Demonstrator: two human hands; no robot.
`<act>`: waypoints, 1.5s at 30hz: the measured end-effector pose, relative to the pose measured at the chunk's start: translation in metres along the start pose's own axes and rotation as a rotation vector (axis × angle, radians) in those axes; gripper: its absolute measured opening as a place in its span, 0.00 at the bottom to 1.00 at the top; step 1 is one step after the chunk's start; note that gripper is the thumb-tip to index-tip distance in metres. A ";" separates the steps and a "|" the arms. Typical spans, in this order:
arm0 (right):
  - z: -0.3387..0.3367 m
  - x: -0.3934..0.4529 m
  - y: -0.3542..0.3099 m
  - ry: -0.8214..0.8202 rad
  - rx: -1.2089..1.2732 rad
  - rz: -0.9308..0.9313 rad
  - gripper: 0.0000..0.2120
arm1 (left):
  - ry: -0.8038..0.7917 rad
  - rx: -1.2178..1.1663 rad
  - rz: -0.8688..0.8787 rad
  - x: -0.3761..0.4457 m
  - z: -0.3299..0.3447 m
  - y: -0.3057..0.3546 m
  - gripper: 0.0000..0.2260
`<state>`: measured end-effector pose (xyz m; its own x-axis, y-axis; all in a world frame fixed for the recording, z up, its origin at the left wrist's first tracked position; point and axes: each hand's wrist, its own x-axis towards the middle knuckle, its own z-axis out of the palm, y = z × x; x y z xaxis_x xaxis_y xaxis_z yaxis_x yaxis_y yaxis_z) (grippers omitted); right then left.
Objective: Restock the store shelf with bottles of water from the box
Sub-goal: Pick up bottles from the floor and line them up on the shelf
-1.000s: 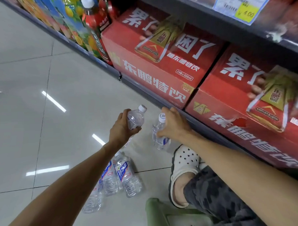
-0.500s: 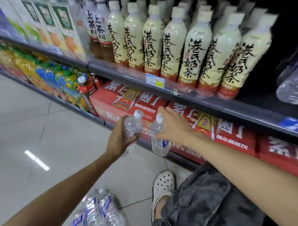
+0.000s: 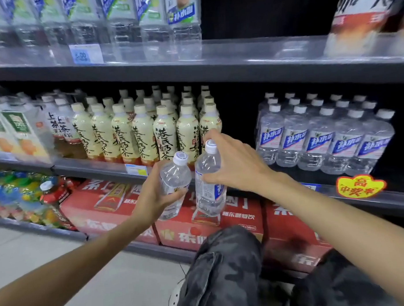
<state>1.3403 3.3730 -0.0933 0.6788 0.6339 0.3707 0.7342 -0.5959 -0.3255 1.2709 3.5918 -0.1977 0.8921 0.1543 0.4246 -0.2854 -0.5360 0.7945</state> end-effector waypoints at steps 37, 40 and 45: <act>-0.054 -0.026 0.190 0.399 -0.165 0.503 0.36 | -0.335 -0.164 0.068 0.152 0.195 0.087 0.28; -0.045 -0.021 0.197 0.393 -0.176 0.541 0.39 | -0.330 -0.157 0.046 0.154 0.197 0.075 0.29; -0.048 -0.011 0.203 0.249 -0.288 0.477 0.42 | -0.337 -0.237 -0.021 0.160 0.194 0.064 0.31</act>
<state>1.4812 3.2213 -0.1221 0.8826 0.1504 0.4454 0.2926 -0.9173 -0.2699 1.4637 3.4214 -0.1631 0.9521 -0.1385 0.2728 -0.3038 -0.3234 0.8962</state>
